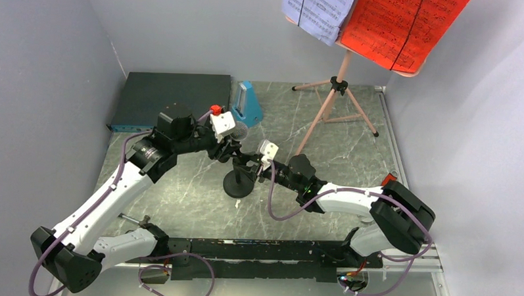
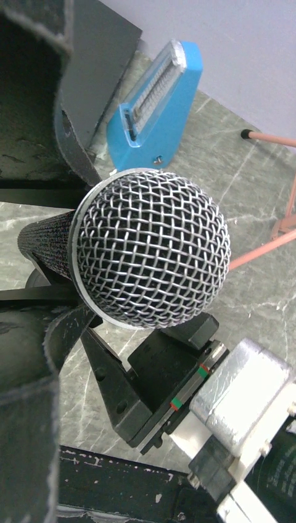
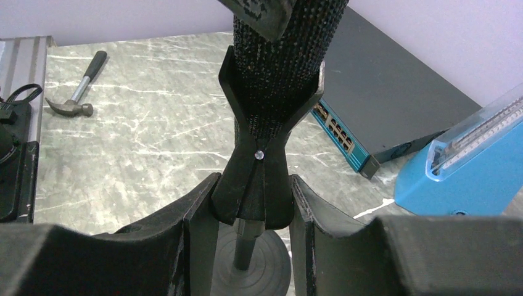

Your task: Pack up the instrument practice props

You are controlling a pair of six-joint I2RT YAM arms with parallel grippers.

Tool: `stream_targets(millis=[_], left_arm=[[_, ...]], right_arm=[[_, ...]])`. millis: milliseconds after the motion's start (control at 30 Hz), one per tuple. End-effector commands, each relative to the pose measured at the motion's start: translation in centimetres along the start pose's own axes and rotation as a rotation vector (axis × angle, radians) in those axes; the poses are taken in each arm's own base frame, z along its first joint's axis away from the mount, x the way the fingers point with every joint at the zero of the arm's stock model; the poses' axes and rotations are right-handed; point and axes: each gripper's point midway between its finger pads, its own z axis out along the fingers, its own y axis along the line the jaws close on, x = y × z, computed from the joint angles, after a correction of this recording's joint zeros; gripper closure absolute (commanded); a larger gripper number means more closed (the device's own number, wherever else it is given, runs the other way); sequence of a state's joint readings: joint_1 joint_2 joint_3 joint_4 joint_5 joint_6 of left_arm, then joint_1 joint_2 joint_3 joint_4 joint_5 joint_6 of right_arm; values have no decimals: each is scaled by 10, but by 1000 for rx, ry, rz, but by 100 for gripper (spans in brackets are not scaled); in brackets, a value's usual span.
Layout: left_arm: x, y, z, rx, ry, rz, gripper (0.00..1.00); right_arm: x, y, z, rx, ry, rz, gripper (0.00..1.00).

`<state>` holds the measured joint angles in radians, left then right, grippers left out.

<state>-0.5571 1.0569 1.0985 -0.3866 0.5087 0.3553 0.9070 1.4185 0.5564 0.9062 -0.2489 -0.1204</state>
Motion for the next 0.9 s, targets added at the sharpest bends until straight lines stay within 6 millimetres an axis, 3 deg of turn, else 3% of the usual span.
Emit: stream_targets(millis=[0,300,467,667,767,867], left_arm=[[-44,34,-22,-187,-88,13,81],[-79,68,-34,-352,-142,-44,82],[-81,101,-47,-520,-82,-48,82],[-40,131,-48,-651,104,-133,83],[-1,146,-48,-700,216,-223,83],[48,161,-52,-743,349,-341,83]], right_arm=[[0,2,-6,-18,5,-28,100],[7,3,-11,-15,17,-16,100],[10,4,-14,-12,18,0,100],[9,0,-15,13,10,2,100],[8,-1,-17,21,10,3,95],[2,-2,-19,27,-5,5,81]])
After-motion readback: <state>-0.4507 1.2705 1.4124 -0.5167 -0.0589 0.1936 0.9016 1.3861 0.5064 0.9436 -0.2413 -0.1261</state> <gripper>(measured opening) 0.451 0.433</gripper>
